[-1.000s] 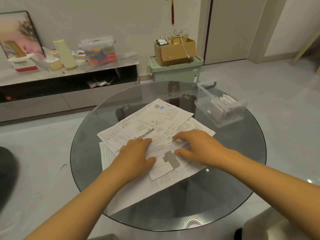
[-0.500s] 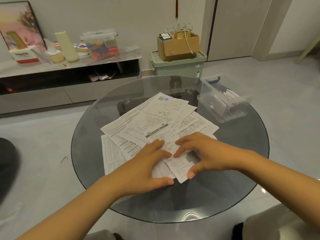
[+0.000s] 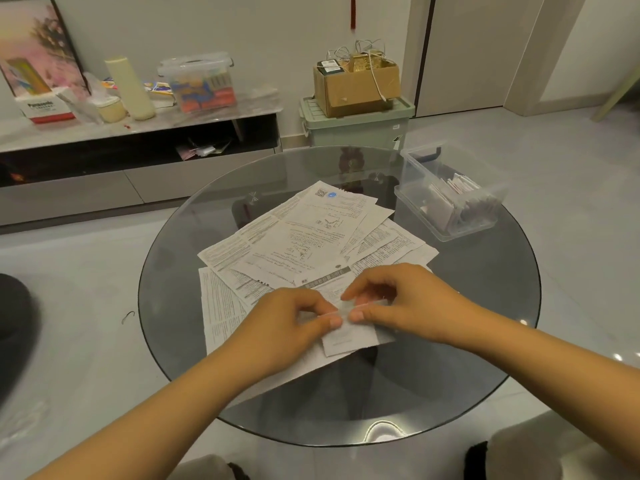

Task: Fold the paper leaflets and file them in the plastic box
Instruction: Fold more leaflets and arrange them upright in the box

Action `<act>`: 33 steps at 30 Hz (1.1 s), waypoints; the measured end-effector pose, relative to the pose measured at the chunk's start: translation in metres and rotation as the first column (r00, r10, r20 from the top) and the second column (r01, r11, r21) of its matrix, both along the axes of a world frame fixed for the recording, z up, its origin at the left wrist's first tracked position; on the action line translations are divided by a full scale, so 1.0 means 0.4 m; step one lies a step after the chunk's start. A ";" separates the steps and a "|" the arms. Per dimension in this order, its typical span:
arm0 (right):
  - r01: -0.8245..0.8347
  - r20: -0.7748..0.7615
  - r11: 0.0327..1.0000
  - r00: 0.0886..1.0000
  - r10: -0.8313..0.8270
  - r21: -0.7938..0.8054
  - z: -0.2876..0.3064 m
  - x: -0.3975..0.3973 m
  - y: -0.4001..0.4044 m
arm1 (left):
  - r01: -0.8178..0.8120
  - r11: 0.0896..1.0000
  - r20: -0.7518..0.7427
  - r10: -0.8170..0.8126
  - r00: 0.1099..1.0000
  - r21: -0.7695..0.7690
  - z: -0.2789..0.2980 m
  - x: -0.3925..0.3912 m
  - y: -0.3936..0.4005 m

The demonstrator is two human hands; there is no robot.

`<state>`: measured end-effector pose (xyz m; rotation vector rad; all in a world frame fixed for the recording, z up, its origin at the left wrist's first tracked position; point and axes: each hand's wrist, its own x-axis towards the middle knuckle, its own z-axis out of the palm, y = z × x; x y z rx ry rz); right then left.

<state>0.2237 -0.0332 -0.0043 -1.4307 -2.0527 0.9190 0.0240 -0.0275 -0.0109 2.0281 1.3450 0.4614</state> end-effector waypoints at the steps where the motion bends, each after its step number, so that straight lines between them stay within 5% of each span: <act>1: 0.001 0.016 1.000 1.000 -0.002 0.021 0.000 0.003 0.000 | -0.020 1.000 0.009 0.020 1.000 -0.015 0.001 -0.004 0.004; 7: -0.008 0.106 0.998 0.994 0.002 0.055 -0.010 0.004 0.004 | -0.066 0.997 0.031 0.064 0.997 0.048 -0.006 -0.010 0.008; 18: -0.133 0.343 0.990 0.933 0.111 0.043 -0.032 -0.007 0.009 | 0.176 0.967 -0.245 -0.128 0.961 0.183 -0.030 -0.020 0.008; 27: -0.070 0.327 0.985 0.945 0.015 0.157 -0.039 -0.021 0.009 | 0.267 0.899 -0.407 -0.112 0.906 0.347 -0.013 -0.021 0.014; 33: -0.102 0.398 0.971 0.917 0.007 0.217 -0.038 -0.029 0.013 | 0.215 0.885 -0.318 -0.082 0.945 0.412 -0.014 -0.019 0.014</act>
